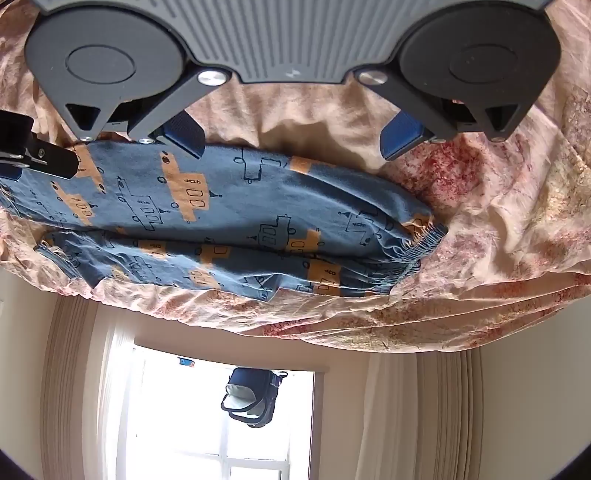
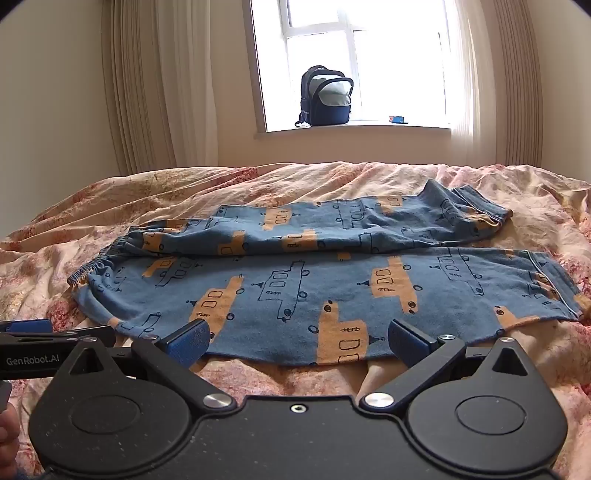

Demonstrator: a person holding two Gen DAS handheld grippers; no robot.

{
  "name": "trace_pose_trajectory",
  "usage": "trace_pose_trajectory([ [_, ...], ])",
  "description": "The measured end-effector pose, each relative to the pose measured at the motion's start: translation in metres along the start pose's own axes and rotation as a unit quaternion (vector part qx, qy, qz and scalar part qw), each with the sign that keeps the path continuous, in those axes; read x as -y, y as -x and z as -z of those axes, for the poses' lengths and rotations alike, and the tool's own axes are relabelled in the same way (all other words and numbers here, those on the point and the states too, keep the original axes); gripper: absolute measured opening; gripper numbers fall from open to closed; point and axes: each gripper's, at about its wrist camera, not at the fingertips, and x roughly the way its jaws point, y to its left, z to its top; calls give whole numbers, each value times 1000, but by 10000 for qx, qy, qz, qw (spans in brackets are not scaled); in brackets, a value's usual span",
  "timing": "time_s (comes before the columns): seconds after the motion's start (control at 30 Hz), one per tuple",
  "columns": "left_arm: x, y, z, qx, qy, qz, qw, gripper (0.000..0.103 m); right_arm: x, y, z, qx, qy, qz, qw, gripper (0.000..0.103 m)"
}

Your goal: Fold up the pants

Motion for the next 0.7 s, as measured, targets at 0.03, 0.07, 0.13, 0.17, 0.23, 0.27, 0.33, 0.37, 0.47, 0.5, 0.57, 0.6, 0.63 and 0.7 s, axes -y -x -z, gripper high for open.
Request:
trace_pose_trajectory([
  [0.03, 0, 0, 0, -5, 2, 1, 10000, 103, 0, 0, 0, 1, -6, 0, 10000, 103],
  [0.07, 0, 0, 0, -4, 12, -12, 10000, 103, 0, 0, 0, 6, -6, 1, 10000, 103],
  [0.13, 0, 2, 1, -9, 10, -25, 10000, 103, 0, -1, 0, -9, -7, 1, 10000, 103],
  [0.17, 0, 2, 1, -14, 13, -31, 10000, 103, 0, -1, 0, -13, -7, 4, 10000, 103],
  [0.23, 0, 4, 2, -30, 27, -37, 10000, 103, 0, -1, 0, -17, -5, 6, 10000, 103],
  [0.27, 1, 0, 1, -75, 45, -13, 10000, 103, 0, -1, 0, -15, -3, 8, 10000, 103],
  [0.33, 0, 0, 1, -87, 57, -14, 9999, 103, 0, -1, 0, -9, -2, 10, 10000, 103],
  [0.37, 0, 1, 1, -90, 63, -19, 9999, 103, 0, -1, 0, -12, -2, 10, 10000, 103],
  [0.47, 0, 3, 1, -119, 76, -15, 9999, 103, 0, -1, 0, -30, -10, 5, 10000, 103],
  [0.5, -1, -4, 1, -161, 81, -15, 9998, 103, 0, -1, 0, -30, -11, 3, 10000, 103],
  [0.57, -1, -4, 1, -164, 82, -10, 9998, 103, 0, -1, 0, -36, -11, 8, 10000, 103],
  [0.6, -1, -4, 1, -164, 81, -15, 9998, 103, 0, -1, 0, -38, -12, 7, 10000, 103],
  [0.63, -1, -4, 1, -164, 83, -16, 9998, 103, 0, -1, 0, -40, -11, 8, 10000, 103],
  [0.7, -1, -4, 1, -162, 84, -16, 9998, 103, 0, -2, 0, -42, -12, 8, 10000, 103],
])
